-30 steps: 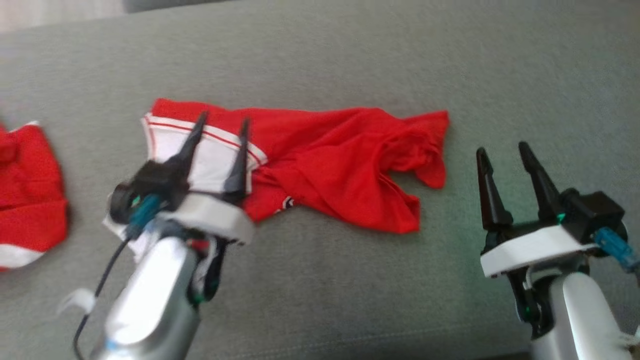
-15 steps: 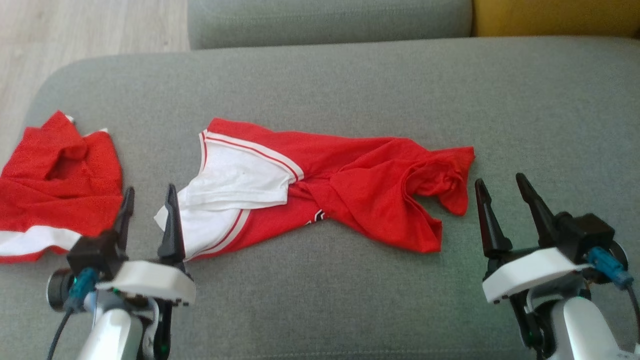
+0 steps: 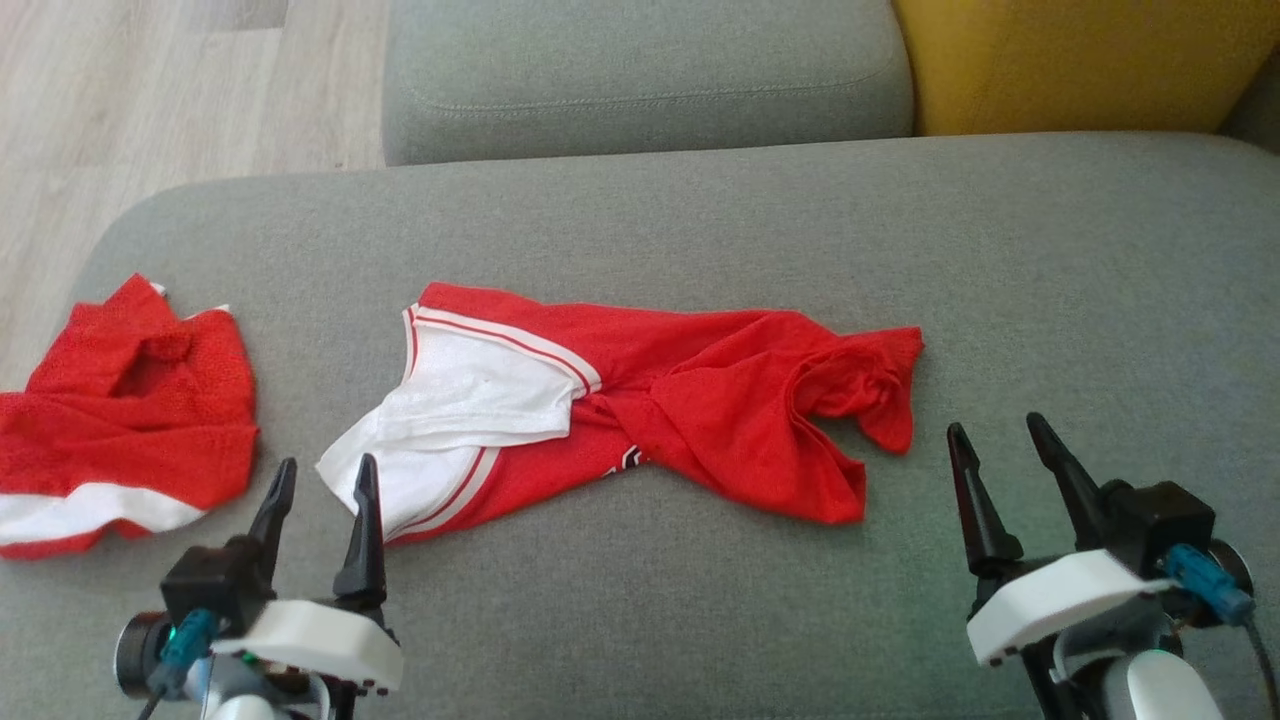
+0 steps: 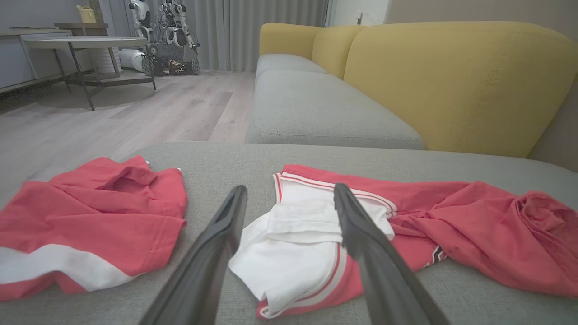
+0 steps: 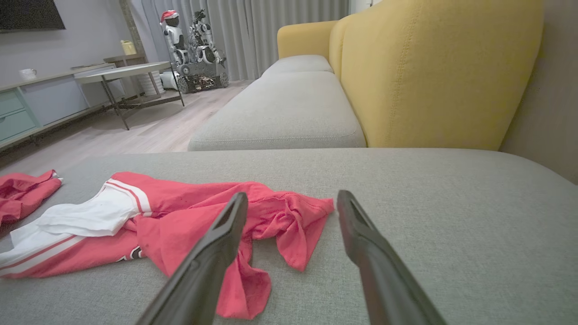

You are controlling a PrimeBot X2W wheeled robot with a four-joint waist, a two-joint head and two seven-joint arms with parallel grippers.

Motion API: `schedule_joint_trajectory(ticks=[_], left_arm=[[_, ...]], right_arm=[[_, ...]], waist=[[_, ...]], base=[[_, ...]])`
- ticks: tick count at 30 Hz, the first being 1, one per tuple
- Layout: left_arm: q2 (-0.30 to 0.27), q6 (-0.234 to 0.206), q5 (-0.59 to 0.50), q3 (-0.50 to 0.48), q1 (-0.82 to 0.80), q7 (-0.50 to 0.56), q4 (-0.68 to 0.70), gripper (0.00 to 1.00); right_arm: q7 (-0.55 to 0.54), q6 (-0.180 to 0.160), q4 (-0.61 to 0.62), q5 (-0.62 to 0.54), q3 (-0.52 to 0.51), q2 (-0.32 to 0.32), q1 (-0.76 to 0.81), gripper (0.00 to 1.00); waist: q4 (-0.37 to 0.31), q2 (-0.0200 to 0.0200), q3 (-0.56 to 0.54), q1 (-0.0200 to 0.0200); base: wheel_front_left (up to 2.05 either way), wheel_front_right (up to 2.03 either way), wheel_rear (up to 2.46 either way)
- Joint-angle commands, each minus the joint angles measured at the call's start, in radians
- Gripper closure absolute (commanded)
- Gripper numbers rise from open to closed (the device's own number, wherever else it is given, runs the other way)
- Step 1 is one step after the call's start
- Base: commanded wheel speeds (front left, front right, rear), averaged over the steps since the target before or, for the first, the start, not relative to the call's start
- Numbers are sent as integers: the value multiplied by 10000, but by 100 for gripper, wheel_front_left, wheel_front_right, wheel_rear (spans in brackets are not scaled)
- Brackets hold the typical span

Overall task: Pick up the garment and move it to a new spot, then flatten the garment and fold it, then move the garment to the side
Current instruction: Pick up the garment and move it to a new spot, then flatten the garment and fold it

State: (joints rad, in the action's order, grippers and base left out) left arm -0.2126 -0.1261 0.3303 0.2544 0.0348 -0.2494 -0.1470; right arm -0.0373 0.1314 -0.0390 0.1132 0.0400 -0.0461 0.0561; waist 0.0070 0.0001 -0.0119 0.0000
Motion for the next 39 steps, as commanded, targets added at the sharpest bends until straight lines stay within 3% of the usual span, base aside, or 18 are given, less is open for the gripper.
schedule_joint_trajectory(ticks=[1, 28, 39], left_arm=[[-208, 25, 37, -292, -387, -85, 381, 0], [-229, -108, 155, -112, -400, -36, 294, 0], [-182, -54, 94, -8, -906, -67, 345, 0]], right_arm=[[-5, -7, 453, -30, 239, -41, -269, 0], [-79, -7, 495, 46, 212, -41, -204, 0], [-653, -7, -612, 253, -300, -41, -1046, 0]], waist=[[-7, -1, -19, 0], [36, -1, 2, 0], [308, -1, 616, 0]], base=[[0, 0, 0], [0, 0, 0], [0, 0, 0]])
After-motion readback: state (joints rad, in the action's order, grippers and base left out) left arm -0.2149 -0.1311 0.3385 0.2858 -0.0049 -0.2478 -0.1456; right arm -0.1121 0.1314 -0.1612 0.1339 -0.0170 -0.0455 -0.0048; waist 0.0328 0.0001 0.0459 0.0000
